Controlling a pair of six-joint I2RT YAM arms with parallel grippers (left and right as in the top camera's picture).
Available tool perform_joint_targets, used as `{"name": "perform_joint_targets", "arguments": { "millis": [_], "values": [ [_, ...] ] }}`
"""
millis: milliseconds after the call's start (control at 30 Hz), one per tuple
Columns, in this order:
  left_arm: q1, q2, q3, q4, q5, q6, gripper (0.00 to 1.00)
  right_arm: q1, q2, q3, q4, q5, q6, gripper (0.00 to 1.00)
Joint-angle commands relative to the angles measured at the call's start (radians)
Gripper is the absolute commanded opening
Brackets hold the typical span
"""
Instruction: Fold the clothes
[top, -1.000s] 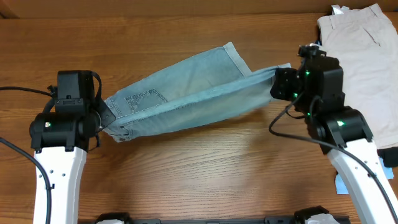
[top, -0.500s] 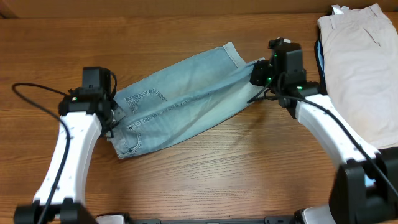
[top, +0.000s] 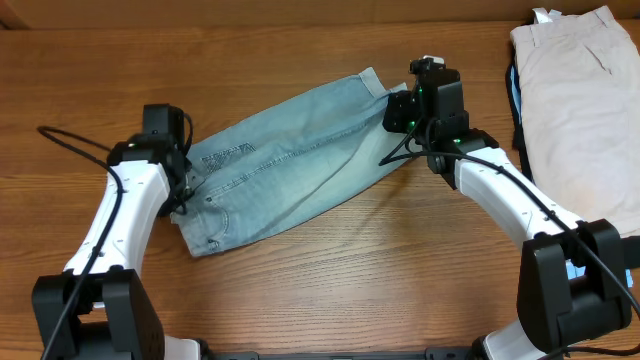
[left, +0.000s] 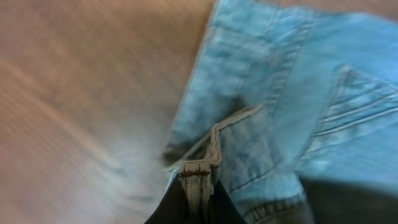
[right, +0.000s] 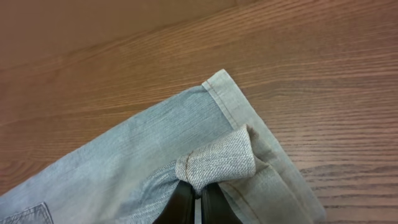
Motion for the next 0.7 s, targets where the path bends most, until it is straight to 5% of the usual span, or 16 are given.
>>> {"name": "perform_joint_targets", "arguments": {
  "millis": [0, 267, 367, 433, 467, 533, 600, 667],
  "values": [
    [0.033, -0.014, 0.049, -0.068, -0.009, -0.018, 0.03, -0.006, 0.002, 0.02, 0.011, 0.026, -0.007, 0.04],
    [0.079, -0.014, 0.131, -0.174, -0.076, -0.018, 0.04, -0.005, 0.003, 0.02, 0.041, 0.024, -0.023, 0.04],
    [0.087, -0.014, 0.13, -0.043, -0.106, -0.018, 0.18, 0.002, 0.023, 0.02, 0.136, 0.022, -0.026, 0.04],
    [0.087, -0.014, 0.13, 0.076, -0.104, -0.008, 0.37, 0.009, 0.048, 0.02, 0.217, 0.023, -0.026, 0.04],
    [0.087, -0.014, 0.13, 0.145, -0.103, 0.016, 0.55, 0.012, 0.063, 0.02, 0.264, 0.023, -0.026, 0.06],
    [0.084, -0.014, 0.132, 0.256, -0.093, 0.071, 0.99, 0.013, 0.079, 0.02, 0.328, 0.023, -0.026, 0.54],
    [0.084, -0.014, 0.146, 0.318, -0.075, 0.108, 1.0, 0.012, 0.082, 0.02, 0.36, 0.023, -0.026, 1.0],
    [0.084, -0.014, 0.183, 0.303, -0.066, 0.122, 1.0, 0.006, 0.079, 0.02, 0.362, 0.032, -0.026, 1.0]
  ]
}}
